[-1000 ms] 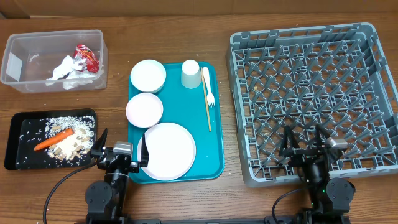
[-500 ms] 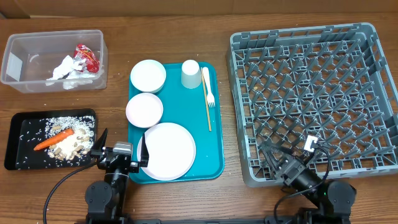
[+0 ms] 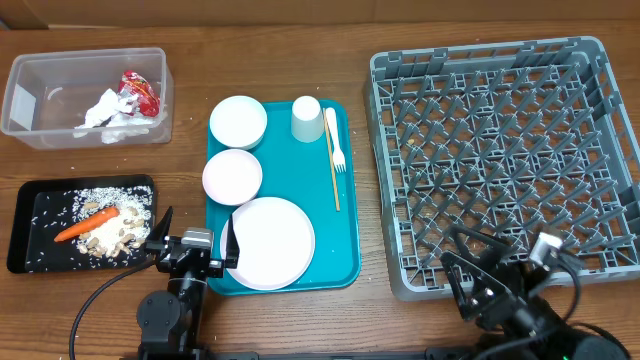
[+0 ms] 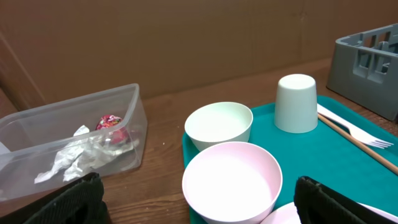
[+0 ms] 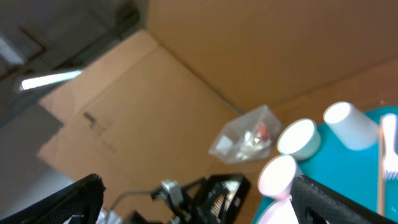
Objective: Sort waste into correct bins and load items into the dishwasher rack
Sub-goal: 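Move the right gripper over the teal tray toward the white plate, then grasp the white plate rim with the right gripper and lift it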
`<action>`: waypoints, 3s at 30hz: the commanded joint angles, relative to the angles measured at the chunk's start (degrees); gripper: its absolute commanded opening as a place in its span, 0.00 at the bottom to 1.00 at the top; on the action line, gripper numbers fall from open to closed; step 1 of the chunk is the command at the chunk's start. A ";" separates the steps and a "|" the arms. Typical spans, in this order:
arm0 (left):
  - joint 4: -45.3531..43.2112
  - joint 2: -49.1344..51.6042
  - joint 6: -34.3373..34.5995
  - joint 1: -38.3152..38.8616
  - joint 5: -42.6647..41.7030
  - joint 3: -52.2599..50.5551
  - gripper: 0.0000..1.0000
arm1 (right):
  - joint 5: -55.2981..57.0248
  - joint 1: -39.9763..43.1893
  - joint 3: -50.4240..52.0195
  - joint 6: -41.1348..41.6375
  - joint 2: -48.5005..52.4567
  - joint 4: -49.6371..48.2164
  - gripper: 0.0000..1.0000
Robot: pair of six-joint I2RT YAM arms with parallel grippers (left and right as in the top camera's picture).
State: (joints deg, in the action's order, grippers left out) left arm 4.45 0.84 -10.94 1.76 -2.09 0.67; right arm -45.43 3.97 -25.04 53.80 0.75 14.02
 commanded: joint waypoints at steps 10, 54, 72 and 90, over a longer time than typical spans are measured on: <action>-0.13 -0.59 0.02 -0.35 0.63 -0.39 1.00 | 15.50 -0.42 -33.44 -26.64 21.33 27.06 0.99; -0.11 -0.59 0.02 -0.35 0.63 -0.39 1.00 | 37.62 -51.28 -59.41 -31.04 103.25 44.00 1.00; -0.11 -0.59 0.02 -0.35 0.63 -0.39 1.00 | 37.86 -51.91 -58.42 -27.98 115.45 39.17 0.74; -0.11 -0.59 0.02 -0.35 0.63 -0.39 1.00 | 39.78 -51.89 -55.95 -23.41 117.04 37.66 0.28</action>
State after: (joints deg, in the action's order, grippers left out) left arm 4.47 0.86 -10.94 1.76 -1.85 0.67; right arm -6.37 -47.68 -81.25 29.95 116.97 51.64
